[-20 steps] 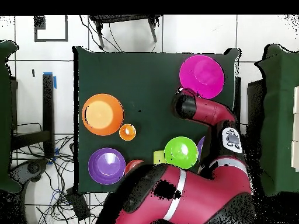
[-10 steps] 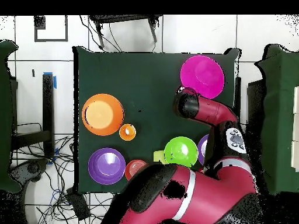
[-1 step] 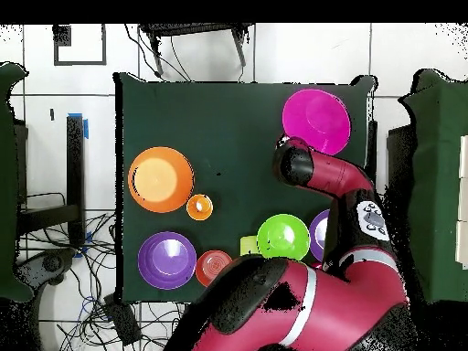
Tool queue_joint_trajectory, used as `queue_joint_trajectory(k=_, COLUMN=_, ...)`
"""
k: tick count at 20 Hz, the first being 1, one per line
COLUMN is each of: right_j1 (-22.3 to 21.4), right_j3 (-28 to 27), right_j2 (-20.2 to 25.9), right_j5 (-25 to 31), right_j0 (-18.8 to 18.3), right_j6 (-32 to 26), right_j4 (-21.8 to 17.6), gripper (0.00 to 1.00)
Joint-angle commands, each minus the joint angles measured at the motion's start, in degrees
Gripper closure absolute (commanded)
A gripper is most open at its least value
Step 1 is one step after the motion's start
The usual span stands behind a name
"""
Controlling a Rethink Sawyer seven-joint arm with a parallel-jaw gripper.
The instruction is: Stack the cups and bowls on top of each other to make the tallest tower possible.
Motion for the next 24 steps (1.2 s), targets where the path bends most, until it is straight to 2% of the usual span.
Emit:
queue_joint_trajectory(k=1, right_j1=0.14, right_j3=-0.09, right_j2=4.80, right_j5=10.87, right_j0=1.33, right_j6=-5.54, right_j4=-4.48, gripper=0.00)
queue_joint_trajectory(k=5, right_j1=-0.78, right_j3=-0.65, right_j2=5.95, right_j5=12.98, right_j0=0.68, right_j6=-8.25, right_j4=-5.35, gripper=0.00)
queue_joint_trajectory(k=9, right_j1=-1.85, right_j3=-2.18, right_j2=9.09, right_j5=20.05, right_j0=-1.05, right_j6=-13.80, right_j4=-5.46, gripper=0.00)
queue_joint_trajectory(k=10, right_j1=-1.98, right_j3=-2.33, right_j2=9.68, right_j5=20.36, right_j0=-1.37, right_j6=-14.54, right_j4=-5.76, gripper=0.00)
queue_joint_trajectory(k=18, right_j1=-1.27, right_j3=-3.88, right_j2=11.42, right_j5=13.92, right_j0=-2.50, right_j6=-13.77, right_j4=-11.25, gripper=0.00)
queue_joint_trajectory(k=24, right_j1=-0.95, right_j3=-6.72, right_j2=13.12, right_j5=14.21, right_j0=-3.40, right_j6=-15.08, right_j4=-15.07, gripper=0.00)
